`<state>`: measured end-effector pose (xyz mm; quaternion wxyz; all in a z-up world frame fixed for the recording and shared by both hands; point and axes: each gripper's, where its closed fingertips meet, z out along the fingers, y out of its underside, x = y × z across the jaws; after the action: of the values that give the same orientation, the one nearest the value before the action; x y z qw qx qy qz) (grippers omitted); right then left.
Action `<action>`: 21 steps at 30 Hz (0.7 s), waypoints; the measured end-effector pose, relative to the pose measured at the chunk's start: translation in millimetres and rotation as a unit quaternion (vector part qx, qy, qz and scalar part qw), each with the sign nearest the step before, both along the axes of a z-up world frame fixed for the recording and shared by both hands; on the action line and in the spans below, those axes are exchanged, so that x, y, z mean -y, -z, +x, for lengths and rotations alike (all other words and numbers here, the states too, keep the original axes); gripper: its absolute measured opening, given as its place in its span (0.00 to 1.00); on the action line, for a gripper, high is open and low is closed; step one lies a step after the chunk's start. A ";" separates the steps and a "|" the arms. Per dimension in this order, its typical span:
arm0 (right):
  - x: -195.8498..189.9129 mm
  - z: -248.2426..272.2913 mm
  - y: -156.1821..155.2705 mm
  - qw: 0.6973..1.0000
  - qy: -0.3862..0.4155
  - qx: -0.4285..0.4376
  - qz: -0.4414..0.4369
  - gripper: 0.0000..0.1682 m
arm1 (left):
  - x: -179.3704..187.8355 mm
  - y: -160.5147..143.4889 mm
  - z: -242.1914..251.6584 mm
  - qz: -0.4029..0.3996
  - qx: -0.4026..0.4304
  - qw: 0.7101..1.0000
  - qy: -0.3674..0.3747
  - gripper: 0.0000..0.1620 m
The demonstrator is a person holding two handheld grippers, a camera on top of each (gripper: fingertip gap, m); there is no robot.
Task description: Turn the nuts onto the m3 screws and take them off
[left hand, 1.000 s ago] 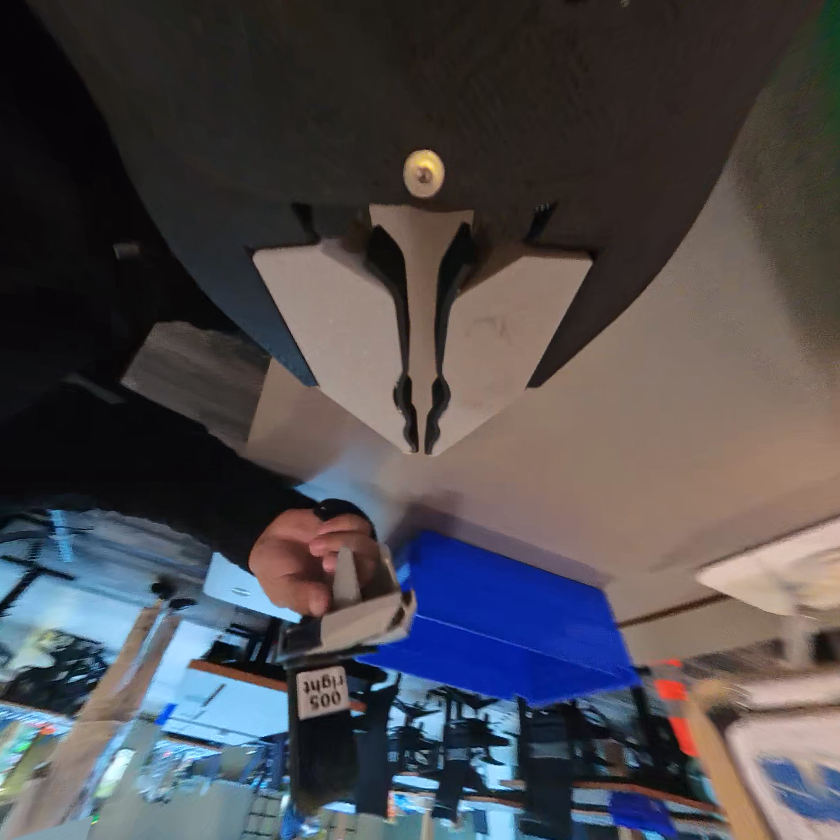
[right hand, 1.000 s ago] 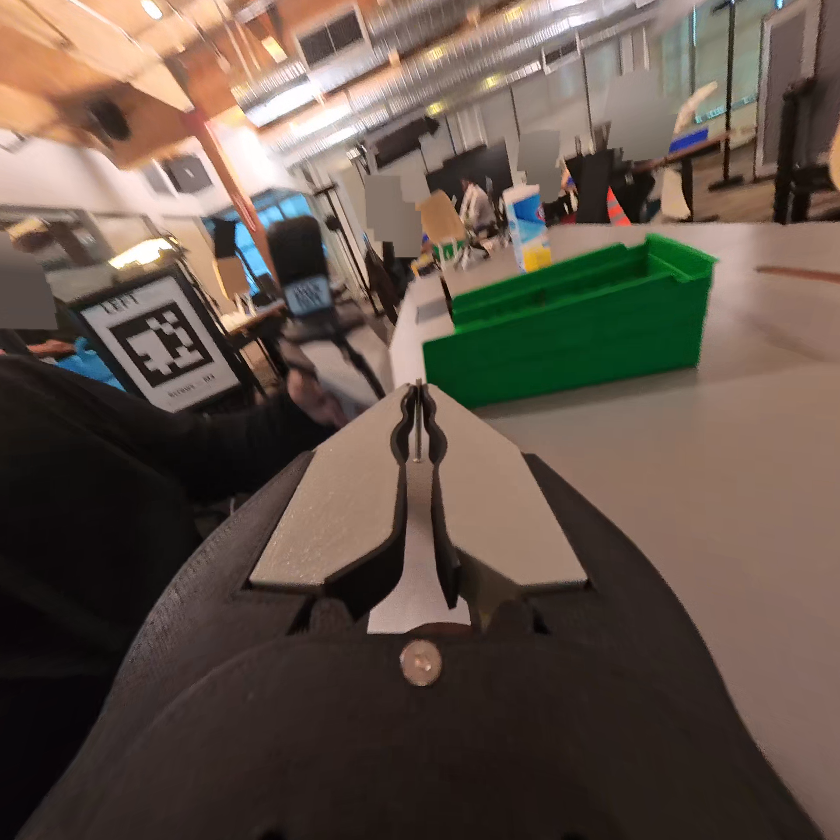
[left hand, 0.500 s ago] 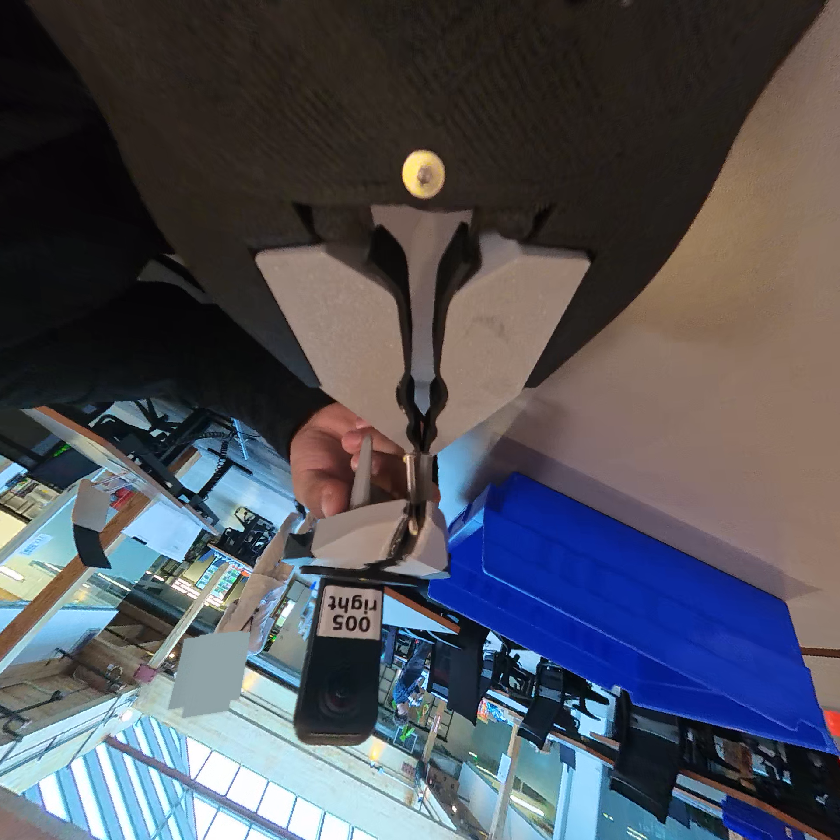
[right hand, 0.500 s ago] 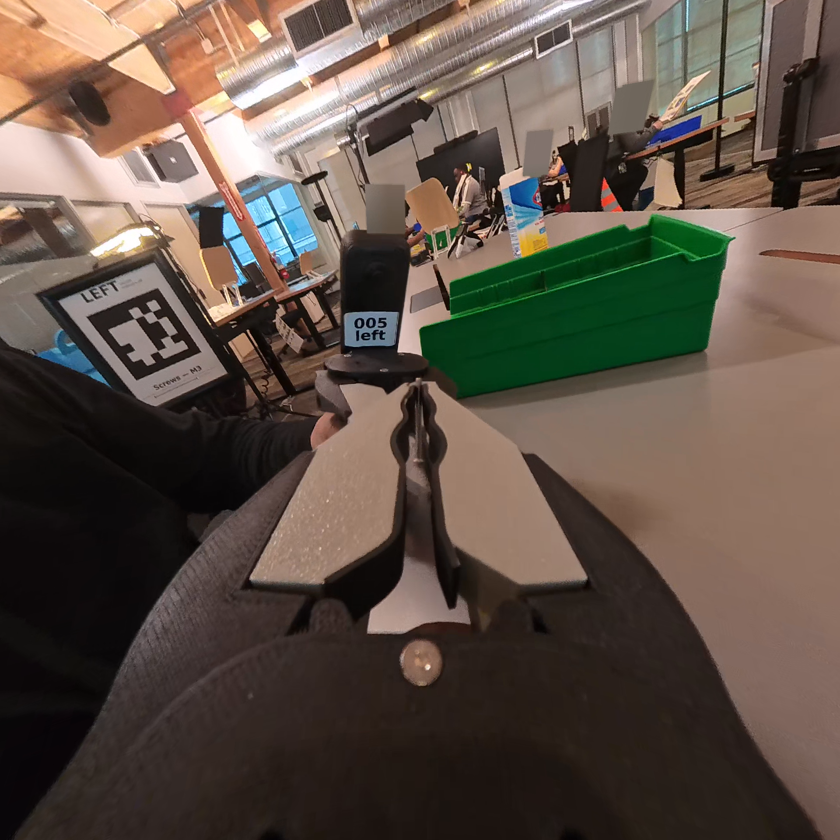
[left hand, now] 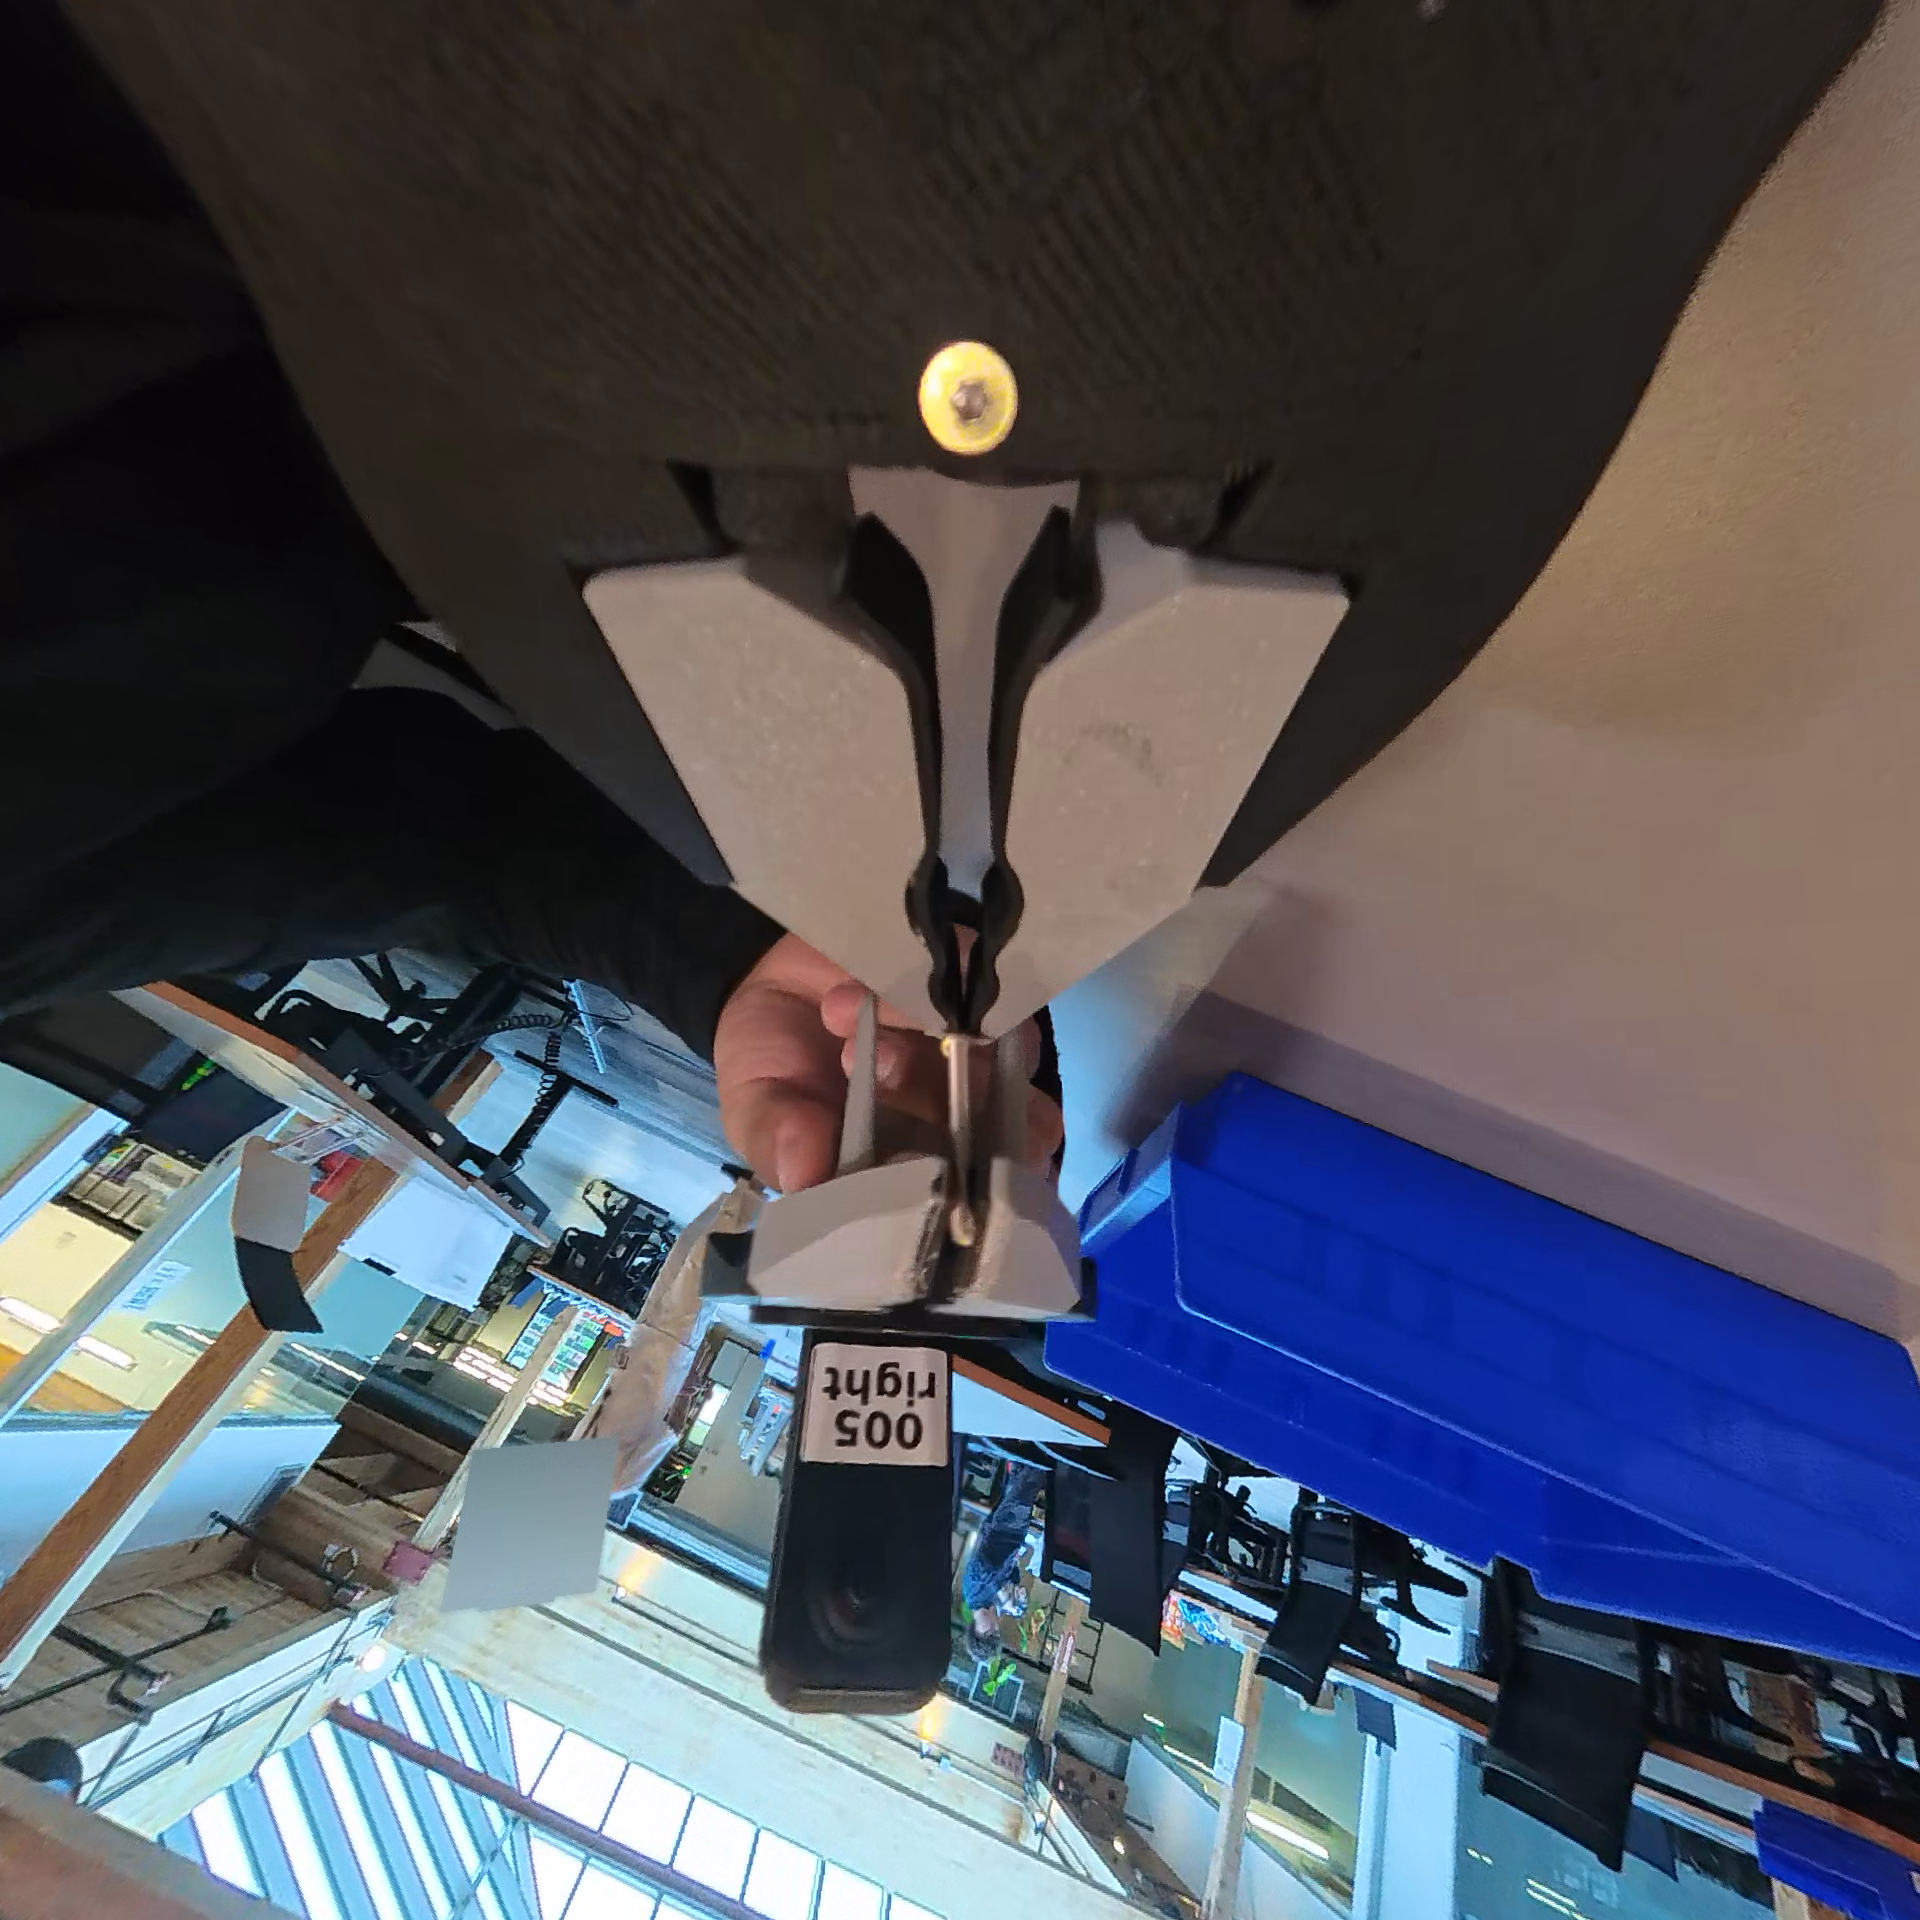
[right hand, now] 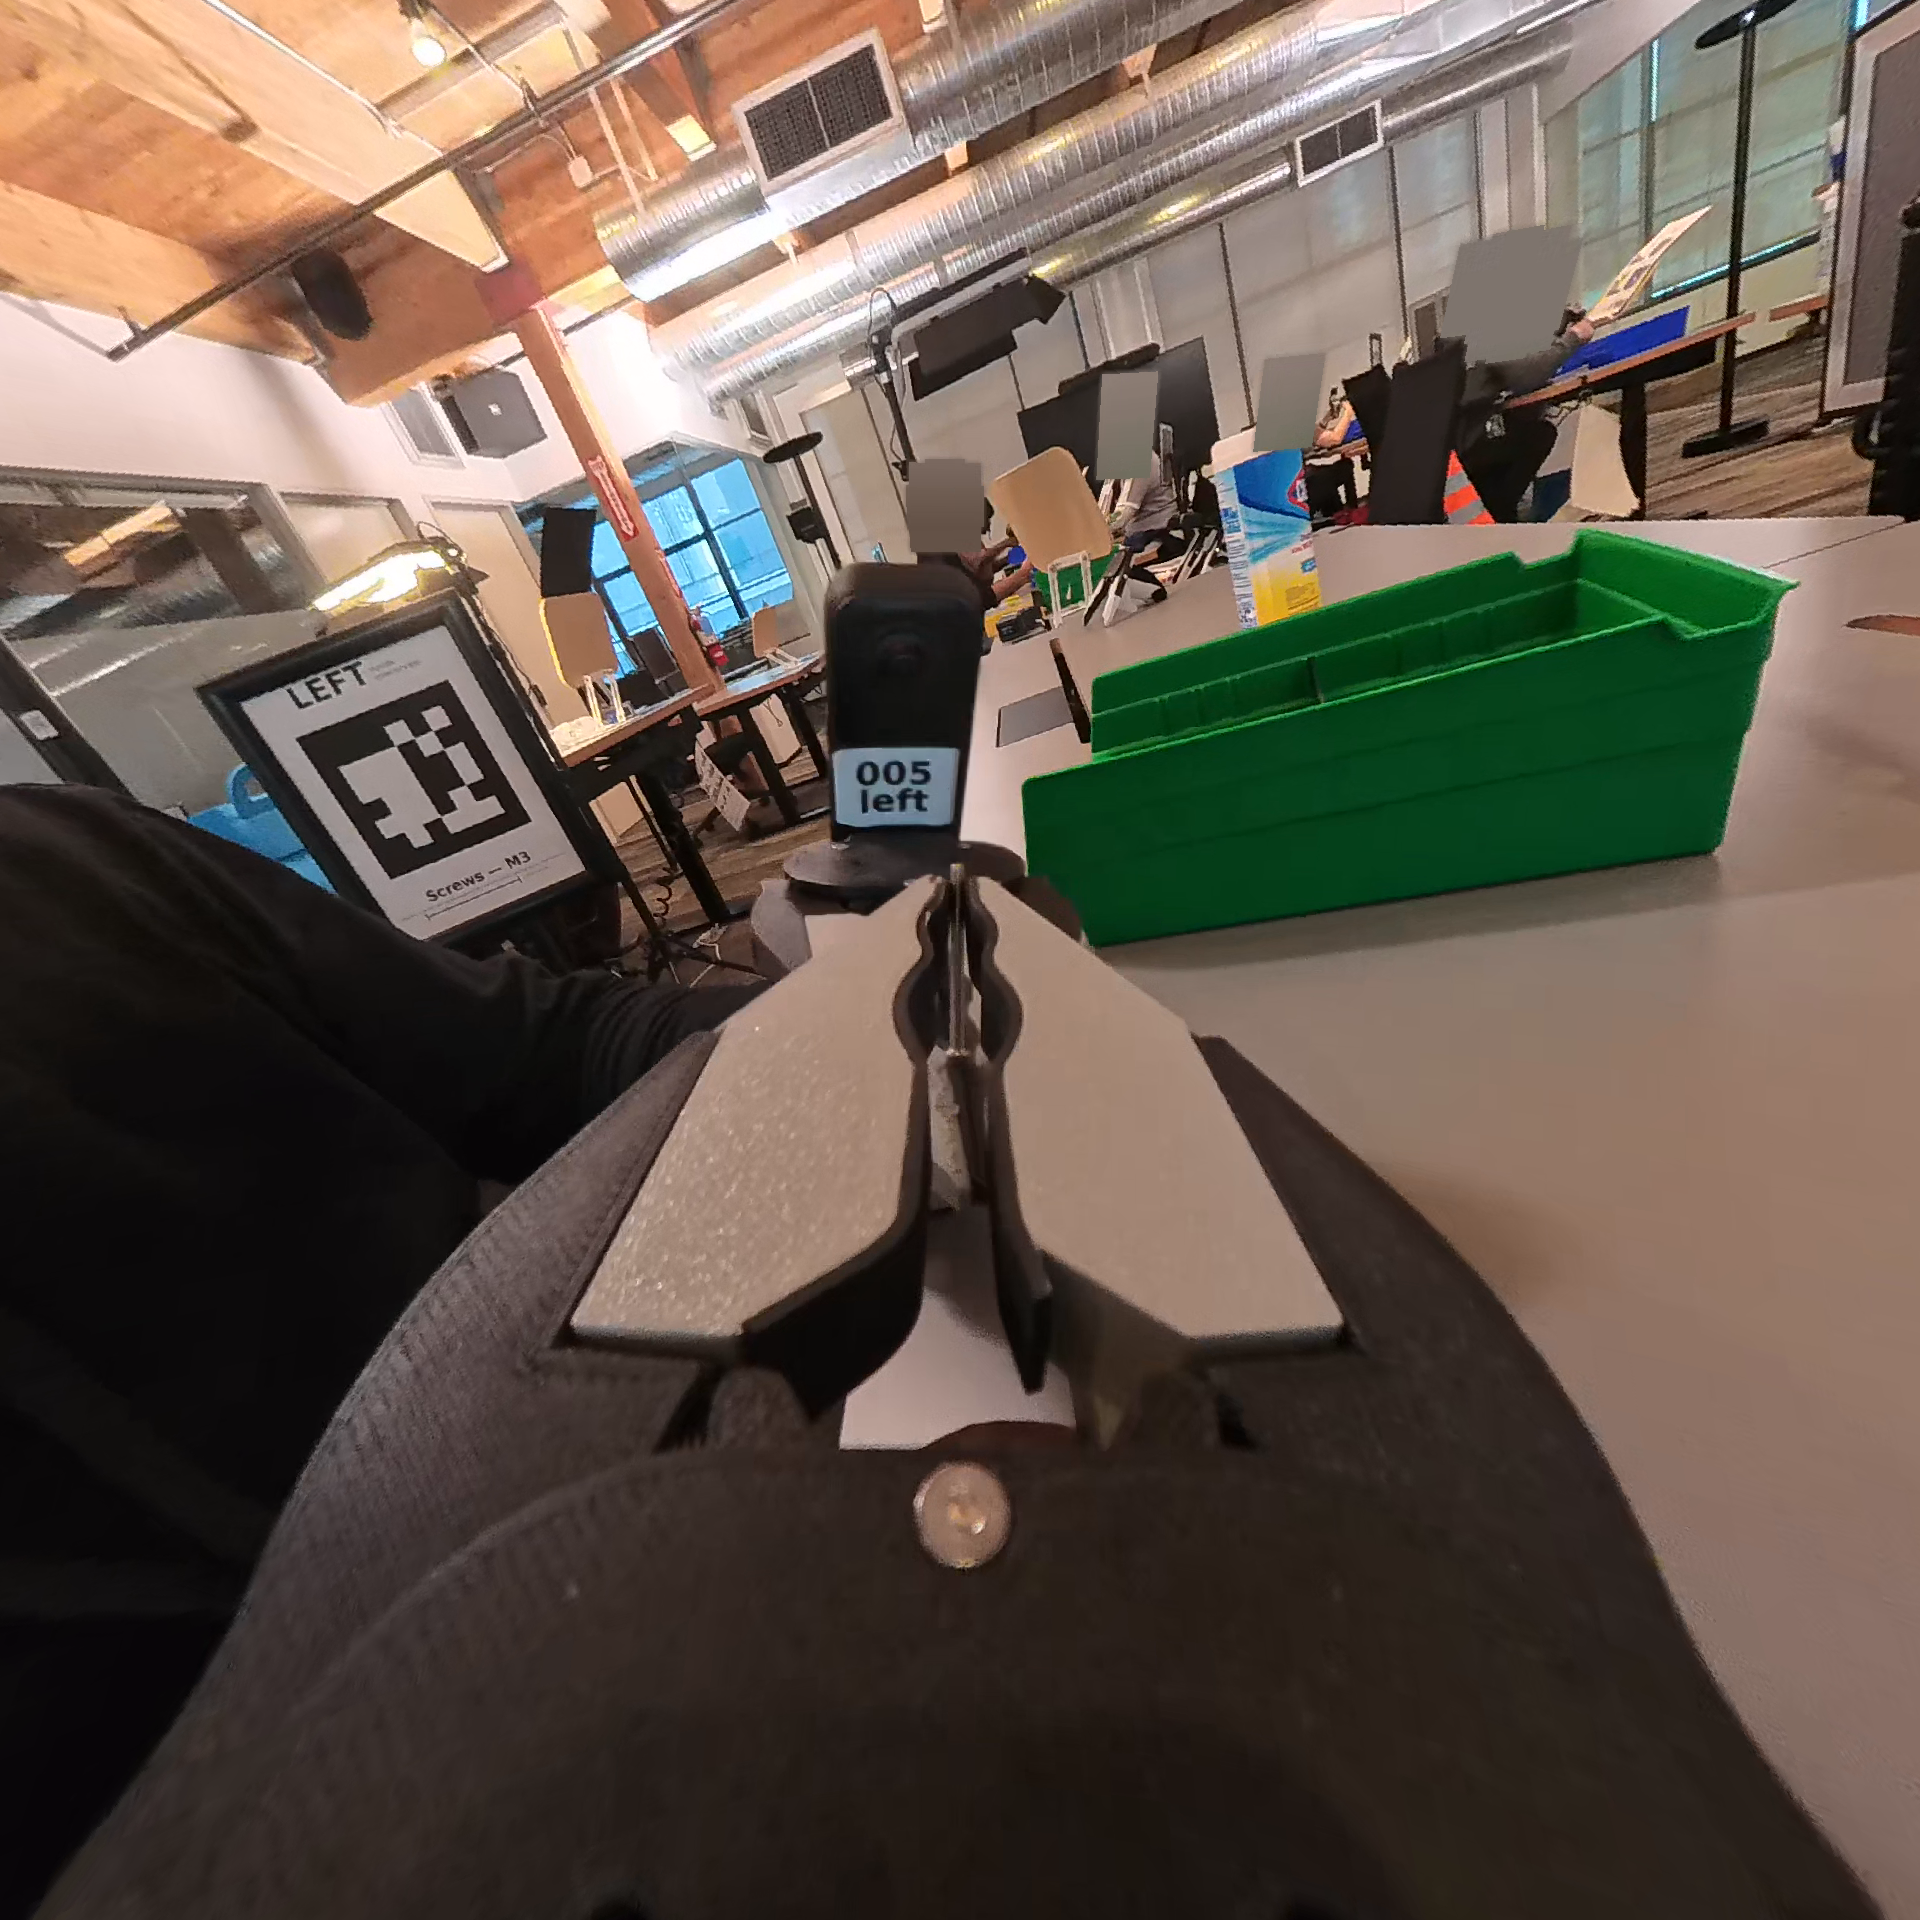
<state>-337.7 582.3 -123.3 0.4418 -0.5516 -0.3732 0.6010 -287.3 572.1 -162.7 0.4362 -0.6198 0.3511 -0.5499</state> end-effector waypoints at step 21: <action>1.9 0.7 8.5 0.999 0.004 0.034 0.025 0.00 | -2.7 0.2 -4.4 0.002 -0.005 1.000 -0.010 0.00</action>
<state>-337.0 580.4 -131.8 0.4454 -0.5620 -0.4008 0.5702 -291.7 574.9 -163.0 0.4414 -0.6250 0.3480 -0.5417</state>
